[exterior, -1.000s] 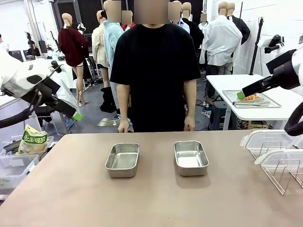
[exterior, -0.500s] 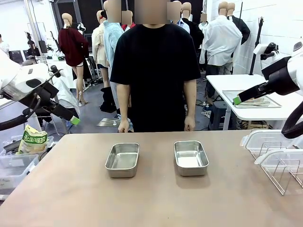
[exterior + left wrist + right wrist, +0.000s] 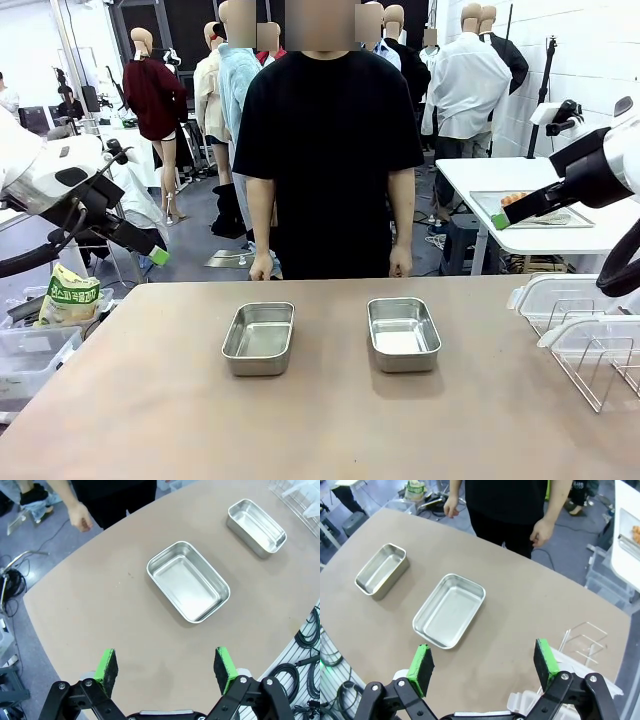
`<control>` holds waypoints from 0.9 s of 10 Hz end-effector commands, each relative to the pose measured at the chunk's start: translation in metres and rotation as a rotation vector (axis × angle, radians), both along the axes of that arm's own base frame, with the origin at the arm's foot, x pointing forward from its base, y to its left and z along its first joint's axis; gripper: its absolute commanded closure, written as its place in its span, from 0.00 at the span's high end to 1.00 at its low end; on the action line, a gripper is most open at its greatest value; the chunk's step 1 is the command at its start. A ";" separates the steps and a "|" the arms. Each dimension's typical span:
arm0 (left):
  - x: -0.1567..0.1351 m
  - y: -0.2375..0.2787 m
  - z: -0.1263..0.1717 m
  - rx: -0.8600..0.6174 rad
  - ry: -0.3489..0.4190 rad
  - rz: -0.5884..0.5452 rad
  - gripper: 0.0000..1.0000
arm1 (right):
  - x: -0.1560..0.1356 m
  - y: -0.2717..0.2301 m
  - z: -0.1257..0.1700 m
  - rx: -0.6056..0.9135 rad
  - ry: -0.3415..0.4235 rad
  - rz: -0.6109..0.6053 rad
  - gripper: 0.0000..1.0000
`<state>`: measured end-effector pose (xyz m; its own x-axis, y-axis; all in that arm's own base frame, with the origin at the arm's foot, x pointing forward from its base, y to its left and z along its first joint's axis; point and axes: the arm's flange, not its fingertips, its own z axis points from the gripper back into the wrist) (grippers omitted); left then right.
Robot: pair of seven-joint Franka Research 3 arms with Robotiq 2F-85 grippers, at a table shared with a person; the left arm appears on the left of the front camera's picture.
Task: Place the bread in airtight containers.
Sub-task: Lift both Airtight Container.
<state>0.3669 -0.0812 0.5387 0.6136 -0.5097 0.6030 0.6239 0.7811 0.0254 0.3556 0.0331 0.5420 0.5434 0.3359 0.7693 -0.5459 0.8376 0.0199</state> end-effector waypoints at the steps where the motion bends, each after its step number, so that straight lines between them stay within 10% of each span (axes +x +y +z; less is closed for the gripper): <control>1: -0.003 -0.001 -0.001 -0.011 -0.022 0.005 1.00 | -0.026 0.000 -0.043 -0.006 0.008 0.042 1.00; 2: 0.000 -0.001 -0.001 -0.008 -0.033 0.035 1.00 | 0.000 0.000 0.000 0.000 0.000 0.000 1.00; 9: -0.001 -0.001 0.001 0.002 -0.004 -0.001 1.00 | 0.000 0.000 0.000 0.000 0.000 0.000 1.00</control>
